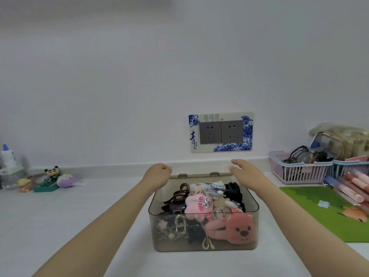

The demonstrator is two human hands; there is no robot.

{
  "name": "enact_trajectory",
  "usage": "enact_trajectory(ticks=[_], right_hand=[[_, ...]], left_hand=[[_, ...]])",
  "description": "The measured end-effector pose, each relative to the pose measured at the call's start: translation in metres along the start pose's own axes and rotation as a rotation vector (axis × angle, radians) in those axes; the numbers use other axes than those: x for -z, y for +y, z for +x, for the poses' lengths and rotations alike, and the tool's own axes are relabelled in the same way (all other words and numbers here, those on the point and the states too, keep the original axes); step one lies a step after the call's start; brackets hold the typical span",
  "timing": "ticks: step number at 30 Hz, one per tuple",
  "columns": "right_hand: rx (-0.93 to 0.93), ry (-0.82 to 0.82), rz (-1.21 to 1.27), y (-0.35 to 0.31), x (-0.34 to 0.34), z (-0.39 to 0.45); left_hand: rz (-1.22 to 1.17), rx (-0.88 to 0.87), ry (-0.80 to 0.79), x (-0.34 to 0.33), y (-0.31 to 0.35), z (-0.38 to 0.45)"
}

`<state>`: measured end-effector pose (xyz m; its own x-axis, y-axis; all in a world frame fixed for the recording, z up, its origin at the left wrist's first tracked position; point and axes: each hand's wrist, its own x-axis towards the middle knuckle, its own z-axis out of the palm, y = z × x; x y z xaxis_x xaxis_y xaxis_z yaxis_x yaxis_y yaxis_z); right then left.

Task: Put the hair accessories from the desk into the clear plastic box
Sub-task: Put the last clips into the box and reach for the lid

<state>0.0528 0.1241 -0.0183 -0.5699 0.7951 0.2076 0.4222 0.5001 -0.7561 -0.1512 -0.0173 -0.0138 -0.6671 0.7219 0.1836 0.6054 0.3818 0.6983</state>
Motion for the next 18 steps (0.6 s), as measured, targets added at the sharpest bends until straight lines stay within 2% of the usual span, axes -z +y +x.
enact_trajectory(ticks=[3, 6, 14, 18], right_hand=[[-0.113, -0.073, 0.098, 0.004, -0.005, 0.015], [-0.215, -0.091, 0.165, 0.01, -0.017, 0.027], [-0.186, -0.04, 0.168, 0.019, -0.022, 0.028], [-0.238, -0.064, 0.233, 0.02, -0.018, 0.016]], left_hand=[[-0.087, 0.134, -0.095, -0.006, -0.004, 0.017], [-0.099, 0.169, -0.045, -0.017, -0.009, 0.034], [-0.011, 0.169, -0.059, -0.018, -0.014, 0.032], [-0.235, 0.197, -0.072, -0.015, -0.019, 0.022]])
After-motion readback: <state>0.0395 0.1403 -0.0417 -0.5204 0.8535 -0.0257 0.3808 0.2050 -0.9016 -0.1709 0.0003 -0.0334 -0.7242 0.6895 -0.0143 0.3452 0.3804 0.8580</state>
